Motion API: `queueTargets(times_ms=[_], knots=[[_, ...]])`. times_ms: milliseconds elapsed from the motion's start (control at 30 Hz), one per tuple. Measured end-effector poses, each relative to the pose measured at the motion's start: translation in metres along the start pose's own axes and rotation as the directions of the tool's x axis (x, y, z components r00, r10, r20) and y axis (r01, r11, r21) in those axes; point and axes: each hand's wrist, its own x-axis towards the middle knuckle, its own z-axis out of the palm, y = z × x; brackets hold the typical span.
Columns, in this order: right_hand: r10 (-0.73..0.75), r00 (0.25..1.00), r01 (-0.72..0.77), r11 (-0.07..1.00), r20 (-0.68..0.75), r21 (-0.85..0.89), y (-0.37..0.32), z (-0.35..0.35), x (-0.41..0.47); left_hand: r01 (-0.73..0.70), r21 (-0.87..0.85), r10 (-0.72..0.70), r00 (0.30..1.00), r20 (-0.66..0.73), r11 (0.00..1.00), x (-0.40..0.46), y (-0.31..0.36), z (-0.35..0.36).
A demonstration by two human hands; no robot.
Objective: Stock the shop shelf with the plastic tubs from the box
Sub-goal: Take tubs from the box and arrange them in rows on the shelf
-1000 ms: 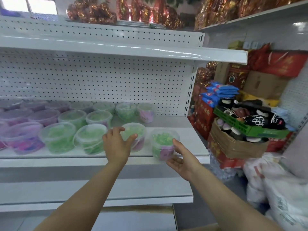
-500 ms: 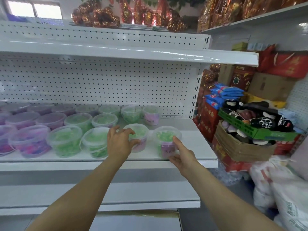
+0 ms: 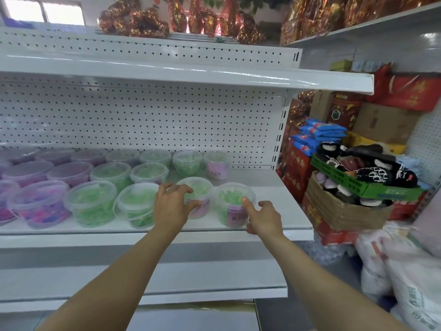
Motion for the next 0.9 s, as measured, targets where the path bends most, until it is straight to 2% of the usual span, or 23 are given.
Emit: queueTargets(times_ms=[67, 133, 200, 267, 367, 533, 900], knots=[[-0.154, 0.984, 0.132, 0.969, -0.093, -0.209, 0.002, -0.003, -0.002, -0.007, -0.001, 0.007, 1.000, -0.001, 1.000, 0.000, -0.002, 0.001], [-0.412, 0.902, 0.354, 0.878, -0.131, -0.322, 0.004, -0.004, -0.004, -0.021, 0.002, 0.021, 1.000, -0.005, 1.000, 0.000, -0.003, 0.001], [-0.596, 0.801, 0.536, 0.755, -0.054, -0.378, 0.006, -0.003, -0.004, -0.042, 0.010, 0.042, 0.999, -0.008, 0.999, 0.002, -0.005, 0.001], [-0.674, 0.739, 0.601, 0.663, -0.005, -0.447, 0.011, 0.003, 0.002, -0.054, 0.018, 0.054, 0.999, 0.002, 0.998, 0.005, -0.007, 0.000], [-0.693, 0.720, 0.601, 0.644, -0.029, -0.474, 0.007, 0.009, 0.010, -0.043, 0.028, 0.041, 0.998, 0.057, 0.999, 0.015, -0.009, -0.002], [-0.654, 0.756, 0.570, 0.654, 0.006, -0.498, -0.011, 0.021, 0.033, -0.021, 0.074, 0.008, 0.985, 0.171, 0.997, 0.042, -0.015, -0.001], [-0.573, 0.818, 0.497, 0.658, 0.052, -0.566, -0.046, 0.054, 0.079, 0.019, 0.220, -0.078, 0.961, 0.264, 0.975, 0.100, -0.023, 0.019]])
